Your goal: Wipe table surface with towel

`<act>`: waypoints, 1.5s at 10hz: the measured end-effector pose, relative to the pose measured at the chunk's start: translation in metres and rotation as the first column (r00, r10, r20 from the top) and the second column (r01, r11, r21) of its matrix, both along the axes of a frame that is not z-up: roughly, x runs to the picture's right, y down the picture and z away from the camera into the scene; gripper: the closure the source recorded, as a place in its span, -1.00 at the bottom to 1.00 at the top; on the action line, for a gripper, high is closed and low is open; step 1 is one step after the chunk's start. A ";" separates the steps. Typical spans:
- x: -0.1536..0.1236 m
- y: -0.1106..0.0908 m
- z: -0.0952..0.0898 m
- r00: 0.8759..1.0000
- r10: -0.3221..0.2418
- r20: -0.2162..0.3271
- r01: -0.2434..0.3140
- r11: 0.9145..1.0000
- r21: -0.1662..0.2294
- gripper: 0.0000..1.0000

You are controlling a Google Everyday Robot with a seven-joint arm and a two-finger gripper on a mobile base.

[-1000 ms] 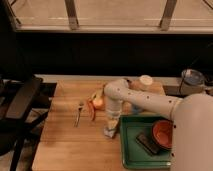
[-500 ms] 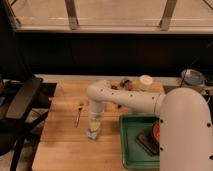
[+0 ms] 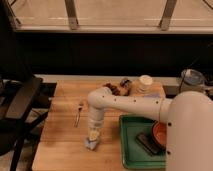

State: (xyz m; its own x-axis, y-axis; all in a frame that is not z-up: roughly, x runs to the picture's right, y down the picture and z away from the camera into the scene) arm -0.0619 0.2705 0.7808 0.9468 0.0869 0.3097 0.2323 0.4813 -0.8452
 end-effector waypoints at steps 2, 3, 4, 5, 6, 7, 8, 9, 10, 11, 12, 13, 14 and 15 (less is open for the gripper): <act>0.047 0.004 -0.002 0.997 0.006 -0.078 -0.007 1.000 -0.014 1.00; 0.069 0.001 0.000 0.993 -0.003 -0.116 0.002 1.000 -0.008 1.00; 0.081 -0.003 0.003 0.991 -0.011 -0.135 0.011 1.000 0.002 1.00; 0.095 -0.011 0.009 0.990 -0.027 -0.140 0.030 0.999 0.022 1.00; 0.101 -0.017 0.012 0.989 -0.036 -0.140 0.041 0.999 0.034 1.00; 0.102 -0.024 0.017 0.990 -0.047 -0.129 0.055 0.997 0.053 1.00; 0.100 -0.030 0.021 0.992 -0.058 -0.114 0.066 0.995 0.069 1.00; 0.092 -0.034 0.023 0.993 -0.071 -0.094 0.079 0.994 0.080 1.00; 0.078 -0.036 0.024 0.994 -0.080 -0.069 0.086 0.992 0.093 1.00; 0.056 -0.037 0.023 0.995 -0.093 -0.038 0.096 0.990 0.100 1.00; 0.037 -0.035 0.021 0.995 -0.101 -0.020 0.103 0.989 0.105 1.00; 0.014 -0.030 0.016 0.994 -0.109 0.001 0.108 0.989 0.102 1.00; 0.000 -0.024 0.011 0.994 -0.110 0.007 0.108 0.990 0.091 1.00; -0.011 -0.018 0.007 0.994 -0.106 0.006 0.106 0.992 0.076 1.00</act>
